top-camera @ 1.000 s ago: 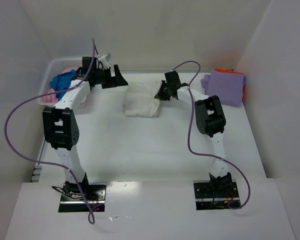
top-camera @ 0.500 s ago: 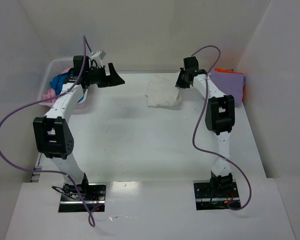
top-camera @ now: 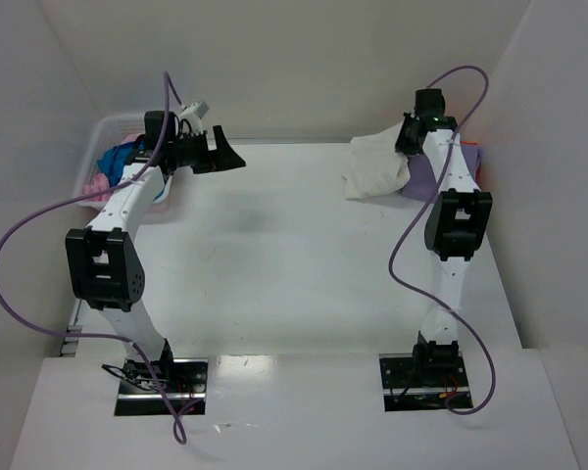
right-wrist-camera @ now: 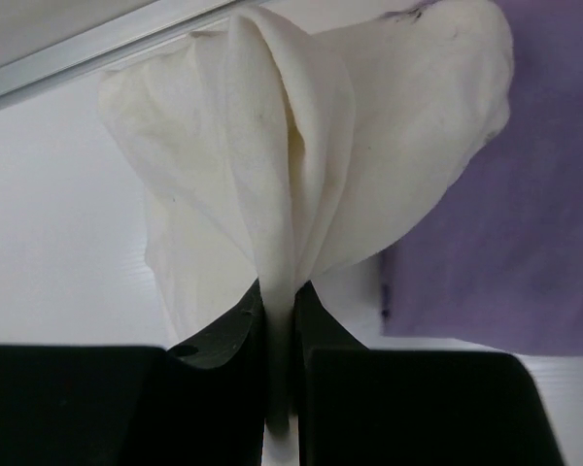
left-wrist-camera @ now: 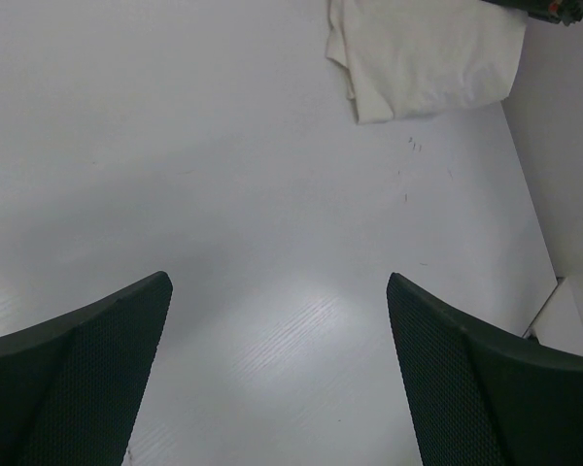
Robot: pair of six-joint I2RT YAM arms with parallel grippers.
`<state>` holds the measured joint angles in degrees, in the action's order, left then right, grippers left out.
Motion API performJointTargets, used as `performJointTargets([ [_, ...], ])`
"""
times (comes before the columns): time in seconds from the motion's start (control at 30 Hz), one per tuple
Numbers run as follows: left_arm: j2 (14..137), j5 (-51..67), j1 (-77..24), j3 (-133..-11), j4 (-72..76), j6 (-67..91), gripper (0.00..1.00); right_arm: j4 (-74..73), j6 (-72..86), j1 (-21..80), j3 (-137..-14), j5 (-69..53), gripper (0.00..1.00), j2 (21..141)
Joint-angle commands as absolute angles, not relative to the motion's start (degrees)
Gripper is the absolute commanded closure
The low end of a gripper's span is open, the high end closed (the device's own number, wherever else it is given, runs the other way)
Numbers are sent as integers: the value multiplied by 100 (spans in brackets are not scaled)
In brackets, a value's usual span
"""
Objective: Fold and stack the t-shirts
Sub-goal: Put the neatly folded tshirt into the corner of the board with the right arm
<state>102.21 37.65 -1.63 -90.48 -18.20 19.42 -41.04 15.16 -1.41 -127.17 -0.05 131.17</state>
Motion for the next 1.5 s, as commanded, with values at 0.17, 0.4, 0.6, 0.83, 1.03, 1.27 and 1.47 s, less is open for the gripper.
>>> performJointTargets([
  [0.17, 10415, 4025, -149, -9167, -1679, 1828, 1, -4526, 994, -747, -13148, 193, 100, 12622],
  [0.4, 10529, 4078, -149, -9167, -1679, 1828, 1, -4579, 879, -1046, -13263, 571, 100, 12402],
  [0.6, 10643, 4184, -149, -9167, -1679, 1828, 1, -4632, 765, -1160, -13341, 940, 100, 12401],
  [0.83, 10644, 4184, -149, -9167, -1679, 1776, 2, -4685, 765, -1475, -13465, 1248, 100, 12454],
  [1.03, 10757, 4236, -149, -9220, -1679, 1775, 2, -4632, 817, -1784, -13465, 1248, 100, 12454],
  [1.27, 10863, 4236, -149, -9343, -1793, 1723, 2, -4579, 817, -1784, -13465, 1476, 98, 12691],
  [1.47, 10915, 4236, -149, -9396, -1845, 1723, 2, -4298, 870, -1784, -13167, 1477, 89, 12806],
])
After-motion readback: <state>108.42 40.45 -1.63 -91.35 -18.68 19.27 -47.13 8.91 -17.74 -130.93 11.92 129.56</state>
